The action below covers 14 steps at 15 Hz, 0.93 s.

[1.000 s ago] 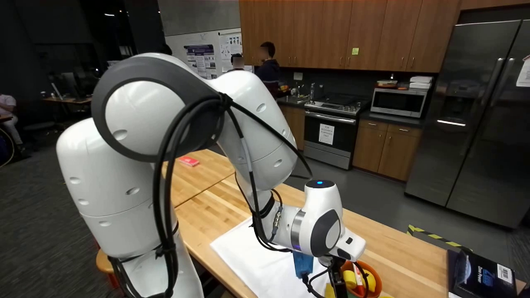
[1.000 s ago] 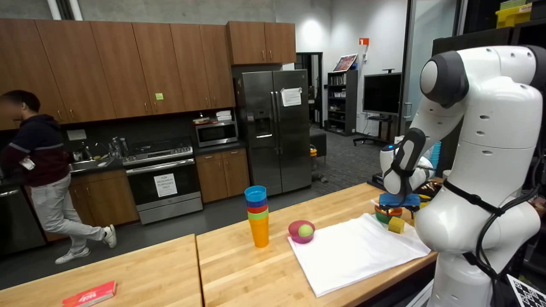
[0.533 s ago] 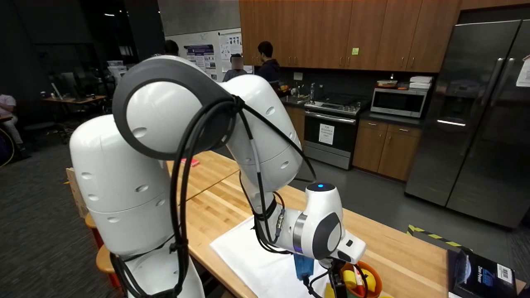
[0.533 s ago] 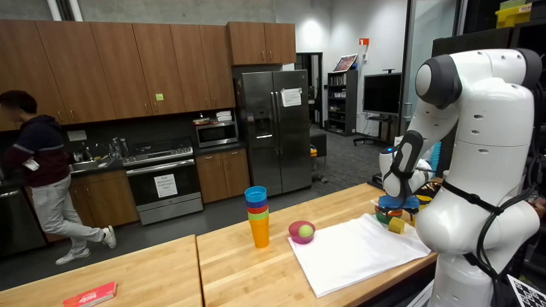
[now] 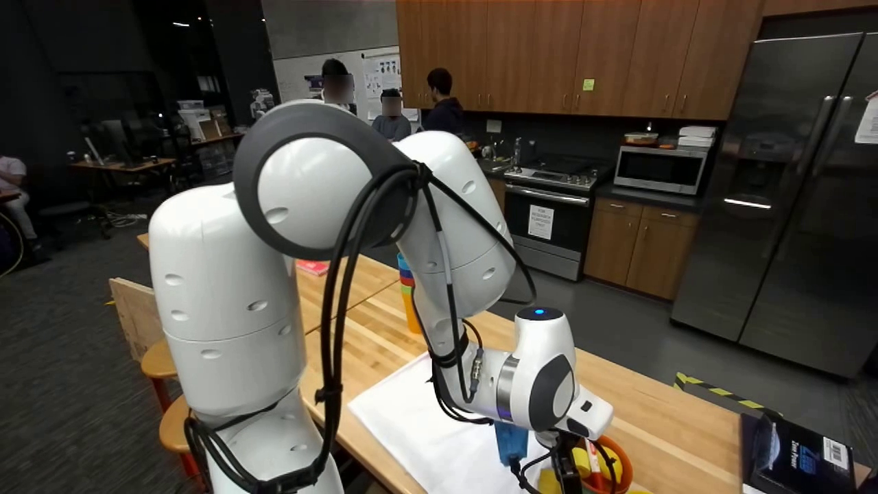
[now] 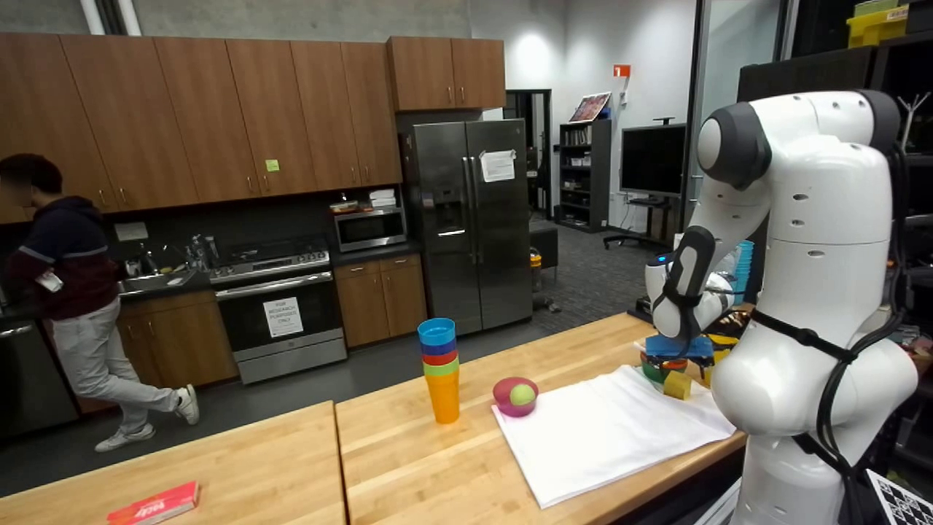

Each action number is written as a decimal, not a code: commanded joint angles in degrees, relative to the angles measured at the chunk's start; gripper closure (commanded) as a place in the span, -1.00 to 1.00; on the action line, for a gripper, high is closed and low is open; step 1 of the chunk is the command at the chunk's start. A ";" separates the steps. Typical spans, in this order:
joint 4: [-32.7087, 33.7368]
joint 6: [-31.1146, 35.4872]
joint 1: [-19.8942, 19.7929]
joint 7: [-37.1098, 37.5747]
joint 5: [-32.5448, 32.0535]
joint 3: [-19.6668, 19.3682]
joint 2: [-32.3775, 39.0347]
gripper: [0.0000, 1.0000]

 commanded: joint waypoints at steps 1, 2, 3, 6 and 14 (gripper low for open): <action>1.37 0.97 2.33 1.71 -1.34 -2.39 2.02 -1.00; 1.52 0.87 2.78 1.64 -1.21 -2.64 2.26 -1.00; 1.66 0.85 3.21 1.80 -1.36 -2.93 2.57 -1.00; 2.15 0.41 4.55 1.94 -1.32 -3.62 3.20 -1.00; 2.71 -1.96 6.57 -0.11 0.34 -4.21 3.62 -0.23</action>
